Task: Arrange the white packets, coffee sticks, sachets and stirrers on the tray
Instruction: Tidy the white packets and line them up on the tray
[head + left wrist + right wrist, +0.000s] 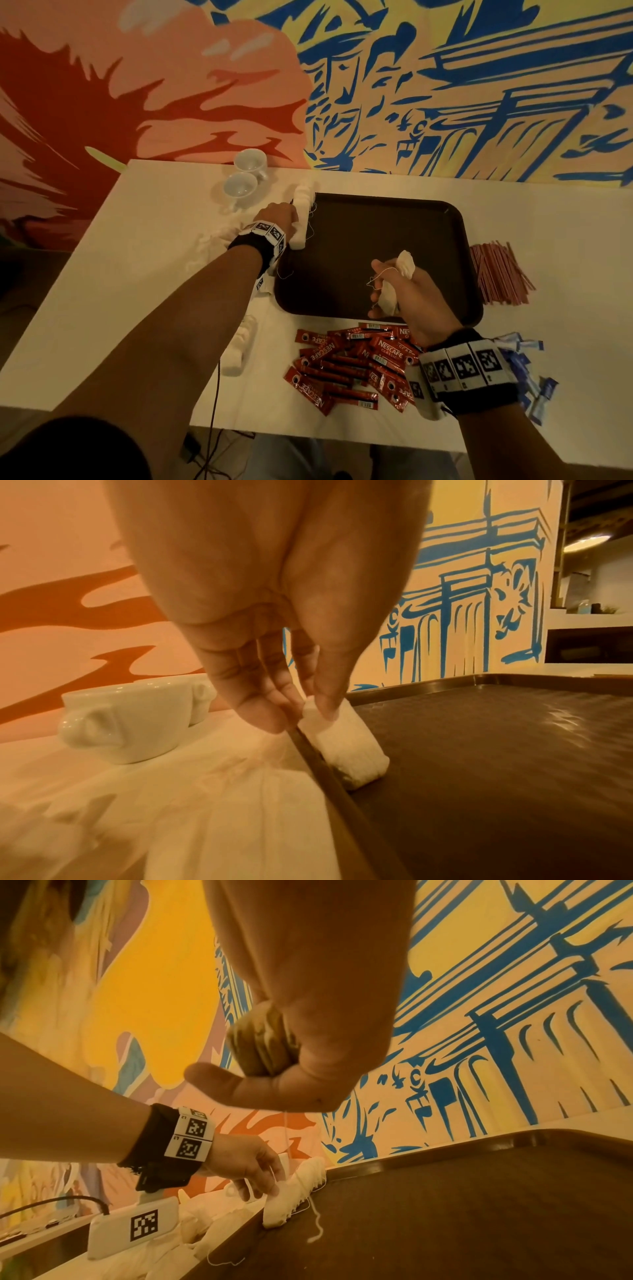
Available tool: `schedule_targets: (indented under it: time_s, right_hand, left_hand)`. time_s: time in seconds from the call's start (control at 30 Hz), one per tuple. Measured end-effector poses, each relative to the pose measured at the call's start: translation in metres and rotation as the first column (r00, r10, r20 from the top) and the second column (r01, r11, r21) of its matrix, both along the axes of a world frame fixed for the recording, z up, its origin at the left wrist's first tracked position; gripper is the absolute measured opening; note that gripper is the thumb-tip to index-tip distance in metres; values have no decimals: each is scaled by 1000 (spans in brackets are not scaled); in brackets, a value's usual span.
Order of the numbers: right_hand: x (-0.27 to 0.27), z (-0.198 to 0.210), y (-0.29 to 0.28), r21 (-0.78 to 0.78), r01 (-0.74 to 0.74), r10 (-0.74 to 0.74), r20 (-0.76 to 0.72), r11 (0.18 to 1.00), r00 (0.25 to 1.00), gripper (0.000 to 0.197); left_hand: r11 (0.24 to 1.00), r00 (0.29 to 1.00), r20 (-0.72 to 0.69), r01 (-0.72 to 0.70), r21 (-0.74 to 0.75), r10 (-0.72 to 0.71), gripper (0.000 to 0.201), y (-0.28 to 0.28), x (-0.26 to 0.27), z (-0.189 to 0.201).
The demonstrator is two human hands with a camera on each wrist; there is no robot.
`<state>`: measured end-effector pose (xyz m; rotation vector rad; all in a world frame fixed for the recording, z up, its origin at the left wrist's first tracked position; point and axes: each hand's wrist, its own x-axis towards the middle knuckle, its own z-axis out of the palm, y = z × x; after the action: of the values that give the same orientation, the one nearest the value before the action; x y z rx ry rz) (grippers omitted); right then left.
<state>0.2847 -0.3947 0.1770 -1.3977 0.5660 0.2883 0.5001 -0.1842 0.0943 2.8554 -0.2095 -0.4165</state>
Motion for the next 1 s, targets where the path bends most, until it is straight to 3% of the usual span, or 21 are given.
schedule_targets:
  time_s: [0.2, 0.43, 0.6, 0.8, 1.0]
  right_hand:
    - [1, 2, 0, 8, 4, -4, 14, 1000, 1000, 22]
    - [-2, 3, 0, 63, -31, 31, -4, 998, 1000, 19]
    - [-5, 10, -5, 202, -76, 78, -3, 977, 997, 10]
    - [-16, 24, -8, 310, -110, 90, 78, 944, 993, 31]
    - [-45, 31, -4, 373, -168, 131, 122, 913, 984, 30]
  left_hand:
    - [996, 993, 82, -85, -30, 87, 23, -11, -11, 16]
    - [998, 992, -120, 40, 56, -33, 58, -14, -26, 16]
    - [999, 995, -94, 36, 10, -35, 34, -8, -32, 30]
    - [958, 998, 26, -45, -283, 54, 22, 6, -62, 67]
    - [770, 990, -28, -127, -625, 141, 18, 16, -131, 112]
